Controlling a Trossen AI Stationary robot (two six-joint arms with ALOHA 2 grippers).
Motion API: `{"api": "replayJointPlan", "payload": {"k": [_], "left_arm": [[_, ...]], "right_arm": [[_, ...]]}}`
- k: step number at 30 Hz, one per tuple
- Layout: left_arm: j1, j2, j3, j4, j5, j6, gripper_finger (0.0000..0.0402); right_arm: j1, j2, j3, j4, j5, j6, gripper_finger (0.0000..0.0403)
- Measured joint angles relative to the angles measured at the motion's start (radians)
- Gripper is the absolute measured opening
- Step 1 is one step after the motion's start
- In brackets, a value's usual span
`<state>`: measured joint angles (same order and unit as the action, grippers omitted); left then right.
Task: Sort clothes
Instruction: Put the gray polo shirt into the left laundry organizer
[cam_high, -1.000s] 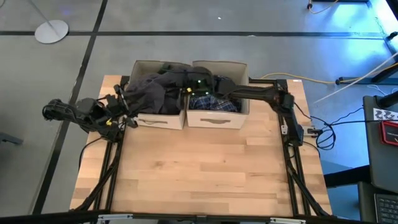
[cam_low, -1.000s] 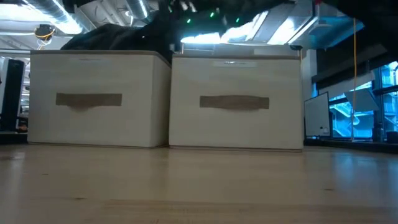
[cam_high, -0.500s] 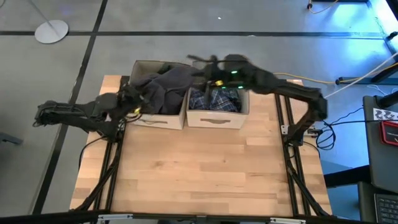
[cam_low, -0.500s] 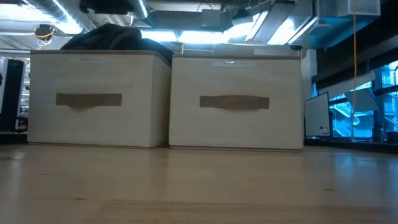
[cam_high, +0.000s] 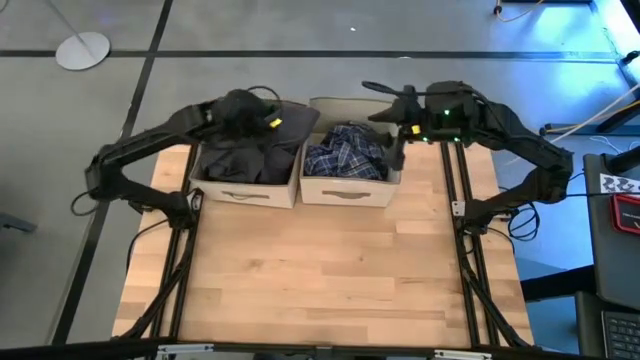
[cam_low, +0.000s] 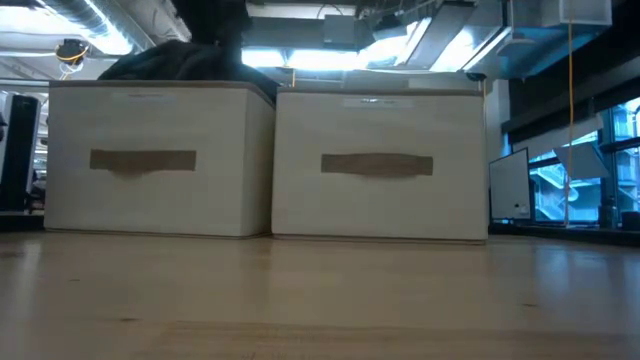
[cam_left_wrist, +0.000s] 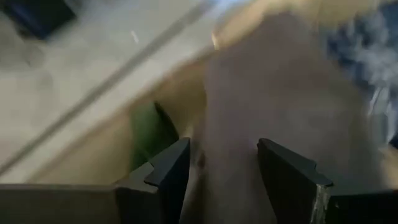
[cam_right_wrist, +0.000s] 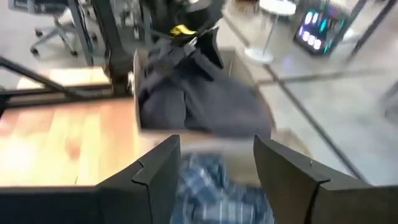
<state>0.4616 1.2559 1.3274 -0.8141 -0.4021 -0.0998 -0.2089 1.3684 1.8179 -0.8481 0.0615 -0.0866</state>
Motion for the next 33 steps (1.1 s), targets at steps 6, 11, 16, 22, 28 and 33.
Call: {"api": "replayJointPlan", "payload": {"k": [6, 11, 16, 22, 28, 33], "left_arm": [[0.049, 0.125, 0.006, -0.122, 0.165, 0.012, 0.018], [0.07, 0.174, -0.054, -0.142, 0.11, 0.002, 0.018], [0.112, 0.178, -0.23, 0.013, 0.107, 0.002, 0.018], [0.123, 0.198, -0.441, 0.255, 0.114, -0.003, 0.018], [0.127, 0.273, -0.513, 0.353, 0.105, -0.013, 0.018], [0.128, 0.261, -0.495, 0.337, 0.117, 0.014, 0.018]], "right_arm": [[0.0, -0.009, 0.0, -0.17, 0.016, 0.039, 0.0205], [0.0, -0.004, -0.053, -0.174, 0.018, 0.05, 0.0205], [0.0, -0.004, -0.131, -0.154, 0.018, 0.053, 0.0205], [0.0, -0.004, -0.199, -0.083, 0.018, 0.053, 0.0205], [0.0, -0.004, -0.231, -0.013, 0.018, 0.029, 0.0205], [0.0, -0.004, -0.237, -0.015, 0.018, 0.026, 0.0205]]}}
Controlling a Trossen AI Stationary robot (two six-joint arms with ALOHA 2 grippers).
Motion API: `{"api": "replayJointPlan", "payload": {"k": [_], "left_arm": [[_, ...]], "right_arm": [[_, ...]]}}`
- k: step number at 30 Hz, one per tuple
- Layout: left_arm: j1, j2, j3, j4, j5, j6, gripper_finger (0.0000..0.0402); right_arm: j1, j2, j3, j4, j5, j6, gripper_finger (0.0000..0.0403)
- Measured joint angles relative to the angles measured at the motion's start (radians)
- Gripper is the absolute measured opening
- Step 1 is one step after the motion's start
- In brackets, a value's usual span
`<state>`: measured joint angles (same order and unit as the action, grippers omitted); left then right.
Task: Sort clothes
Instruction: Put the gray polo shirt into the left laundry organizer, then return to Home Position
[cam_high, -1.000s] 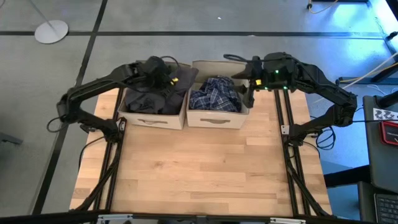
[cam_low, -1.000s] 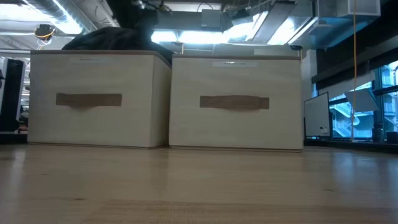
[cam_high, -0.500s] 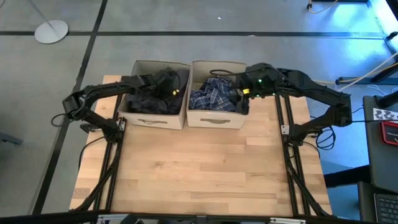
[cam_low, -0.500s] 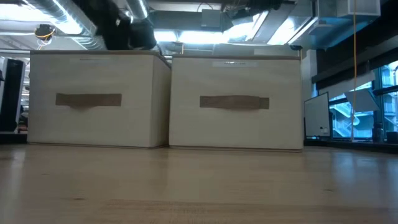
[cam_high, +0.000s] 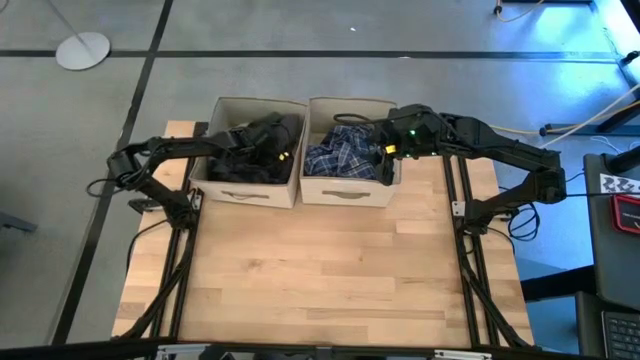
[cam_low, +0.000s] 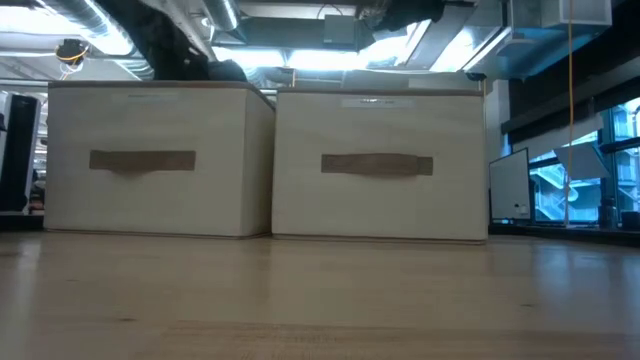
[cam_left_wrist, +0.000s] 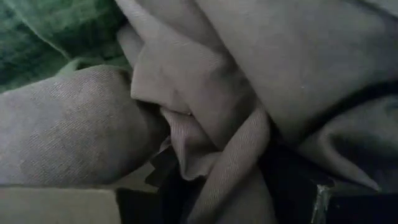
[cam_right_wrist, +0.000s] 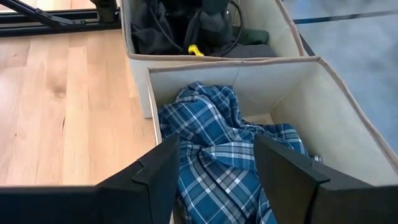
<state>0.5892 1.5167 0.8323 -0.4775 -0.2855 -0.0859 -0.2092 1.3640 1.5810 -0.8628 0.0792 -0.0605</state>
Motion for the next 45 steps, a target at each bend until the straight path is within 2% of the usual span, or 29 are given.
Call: {"api": "replayJointPlan", "payload": {"k": [9, 14, 18, 21, 27, 32, 37, 40, 45], "left_arm": [[-0.051, -0.281, 0.175, -0.173, 0.027, 0.011, 0.018], [-0.09, -0.424, 0.246, -0.192, 0.019, 0.015, 0.018], [-0.157, -0.521, 0.251, -0.192, 0.042, 0.023, 0.018], [-0.243, -0.571, 0.251, -0.201, 0.051, 0.009, 0.018], [-0.462, -0.633, 0.165, -0.137, 0.042, -0.044, 0.018], [-0.603, -0.651, 0.067, -0.104, -0.031, -0.115, 0.0164], [-0.741, -0.676, -0.011, -0.053, -0.073, -0.151, 0.0129], [-0.814, -0.72, -0.055, 0.029, -0.083, -0.11, 0.0108], [-0.871, -0.845, -0.155, 0.096, -0.085, -0.037, 0.0075]], "right_arm": [[0.0, 0.0, 0.0, -0.005, 0.0, 0.002, 0.0205], [0.0, 0.0, 0.0, 0.007, 0.0, 0.003, 0.0205], [0.001, 0.0, 0.0, 0.024, 0.0, 0.031, 0.0205], [0.01, -0.008, 0.0, 0.024, -0.069, 0.062, 0.0205], [0.123, -0.04, 0.0, -0.069, -0.089, 0.094, 0.0205], [0.262, -0.039, -0.032, -0.09, -0.009, 0.152, 0.0204], [0.385, -0.082, -0.174, -0.022, 0.044, 0.176, 0.0204], [0.437, -0.142, -0.289, 0.065, 0.051, 0.18, 0.0202], [0.481, -0.292, -0.478, 0.22, 0.049, 0.185, 0.0166]]}}
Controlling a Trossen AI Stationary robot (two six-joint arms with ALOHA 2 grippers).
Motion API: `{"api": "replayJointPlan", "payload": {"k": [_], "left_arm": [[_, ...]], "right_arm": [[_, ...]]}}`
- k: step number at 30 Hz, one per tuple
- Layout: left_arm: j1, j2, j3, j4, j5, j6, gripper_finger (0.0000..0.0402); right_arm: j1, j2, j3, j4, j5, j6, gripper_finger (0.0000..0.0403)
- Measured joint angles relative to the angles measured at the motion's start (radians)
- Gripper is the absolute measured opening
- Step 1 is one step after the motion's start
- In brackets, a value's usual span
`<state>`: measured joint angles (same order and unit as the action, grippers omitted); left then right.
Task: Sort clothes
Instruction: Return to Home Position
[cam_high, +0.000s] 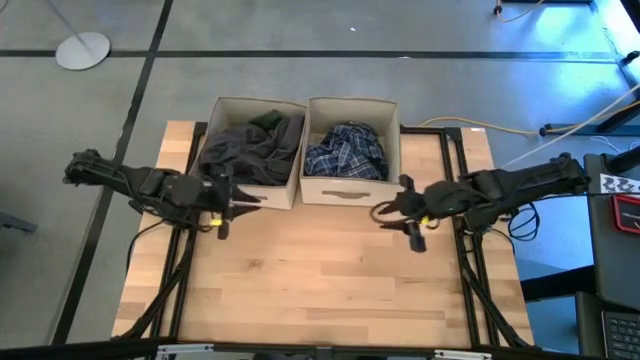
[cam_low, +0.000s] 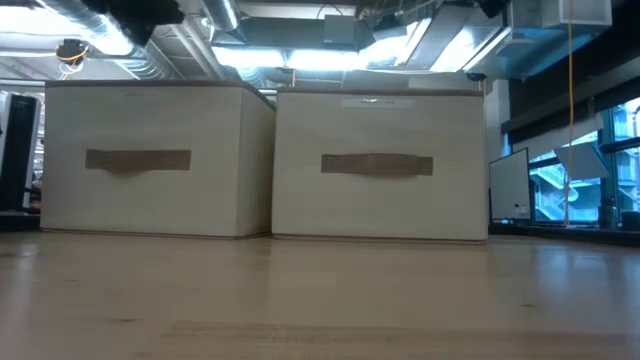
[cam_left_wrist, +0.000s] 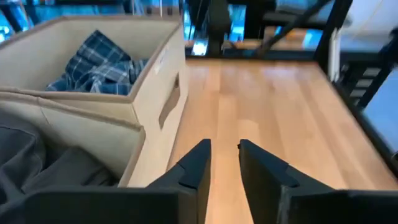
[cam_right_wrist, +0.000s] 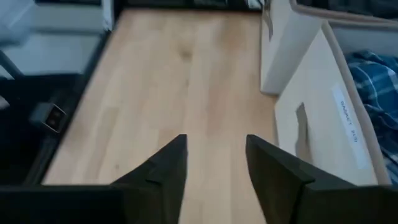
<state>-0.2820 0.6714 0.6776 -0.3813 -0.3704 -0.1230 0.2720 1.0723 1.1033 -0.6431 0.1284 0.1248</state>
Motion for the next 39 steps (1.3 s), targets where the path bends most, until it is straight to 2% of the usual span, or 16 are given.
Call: {"api": "replayJointPlan", "payload": {"k": [9, 13, 19, 24, 27, 32, 39], "left_arm": [[-0.026, -0.278, -0.206, 0.126, 0.001, -0.016, 0.003], [-0.026, -0.341, -0.248, 0.137, 0.013, -0.017, 0.0022], [-0.025, -0.391, -0.295, 0.14, 0.014, -0.018, 0.0022], [-0.024, -0.394, -0.296, 0.168, -0.007, -0.008, 0.0019], [-0.024, -0.394, -0.296, 0.193, -0.01, 0.007, 0.0018], [-0.022, -0.393, -0.296, 0.224, -0.022, 0.043, 0.0017], [-0.022, -0.391, -0.296, 0.269, -0.057, 0.064, 0.0017]], "right_arm": [[0.003, -0.31, -0.299, 0.214, -0.03, 0.026, 0.0068], [0.003, -0.39, -0.379, 0.263, -0.007, 0.026, 0.005], [0.003, -0.489, -0.487, 0.338, 0.018, 0.027, 0.0044], [0.002, -0.494, -0.508, 0.461, 0.094, 0.029, 0.0044], [0.002, -0.471, -0.506, 0.571, 0.1, 0.006, 0.0044], [0.002, -0.43, -0.506, 0.652, 0.12, -0.083, 0.0046], [0.002, -0.36, -0.506, 0.668, 0.151, -0.107, 0.0088]]}}
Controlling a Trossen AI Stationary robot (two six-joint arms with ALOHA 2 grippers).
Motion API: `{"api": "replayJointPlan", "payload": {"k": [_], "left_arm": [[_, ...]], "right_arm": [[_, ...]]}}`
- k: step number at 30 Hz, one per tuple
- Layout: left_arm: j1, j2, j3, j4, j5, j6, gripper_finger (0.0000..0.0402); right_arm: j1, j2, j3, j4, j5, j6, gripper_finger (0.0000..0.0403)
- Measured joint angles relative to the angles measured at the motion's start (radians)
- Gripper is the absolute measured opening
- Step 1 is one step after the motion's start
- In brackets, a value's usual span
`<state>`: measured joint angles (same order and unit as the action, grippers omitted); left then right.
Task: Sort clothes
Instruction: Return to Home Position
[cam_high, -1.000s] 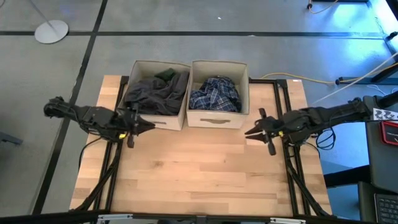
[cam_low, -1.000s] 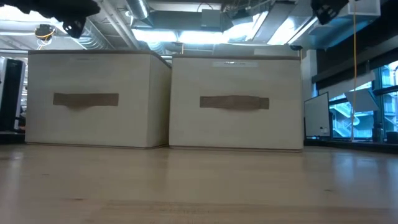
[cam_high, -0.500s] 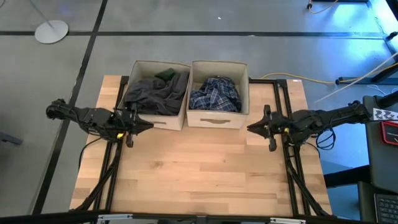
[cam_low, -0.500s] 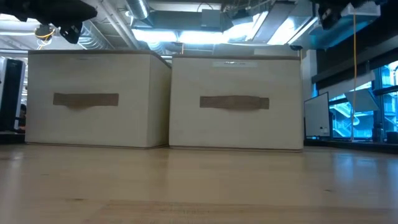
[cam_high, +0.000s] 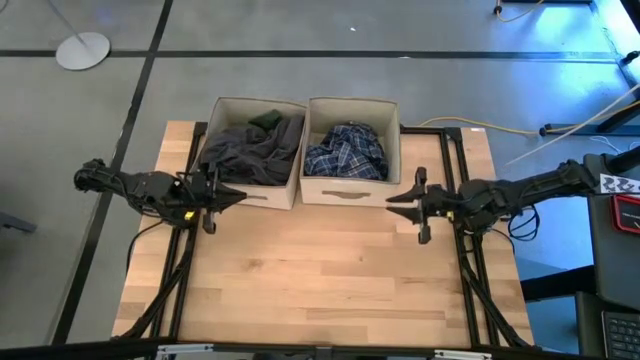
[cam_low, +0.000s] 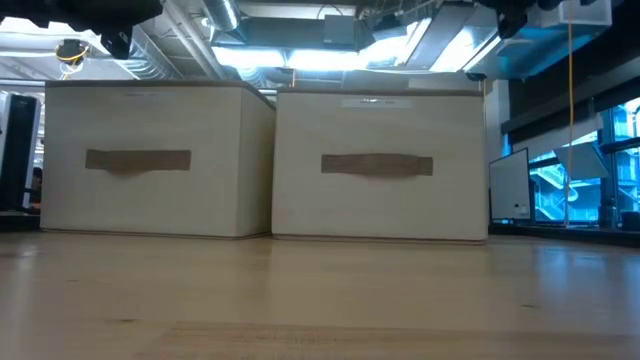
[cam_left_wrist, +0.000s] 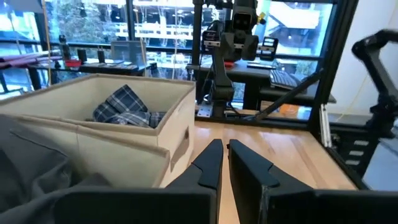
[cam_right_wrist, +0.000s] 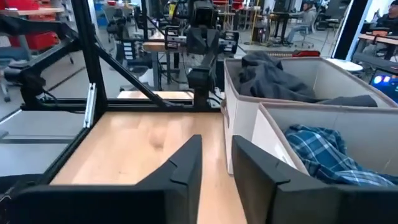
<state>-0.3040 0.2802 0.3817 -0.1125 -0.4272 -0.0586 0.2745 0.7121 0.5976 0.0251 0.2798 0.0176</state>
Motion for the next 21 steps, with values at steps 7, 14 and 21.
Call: {"api": "replayJointPlan", "payload": {"k": [7, 14, 21], "left_arm": [[0.0, 0.0, 0.0, -0.002, -0.005, 0.025, 0.0017], [0.0, 0.0, 0.0, -0.004, -0.005, 0.036, 0.0017], [0.0, 0.0, 0.0, -0.008, -0.005, 0.032, 0.0017]], "right_arm": [[0.0, 0.038, 0.0, 0.013, 0.07, -0.027, 0.0141], [0.0, 0.027, 0.0, 0.032, 0.1, -0.075, 0.0163], [0.0, 0.032, 0.0, 0.026, 0.109, -0.077, 0.0163]]}}
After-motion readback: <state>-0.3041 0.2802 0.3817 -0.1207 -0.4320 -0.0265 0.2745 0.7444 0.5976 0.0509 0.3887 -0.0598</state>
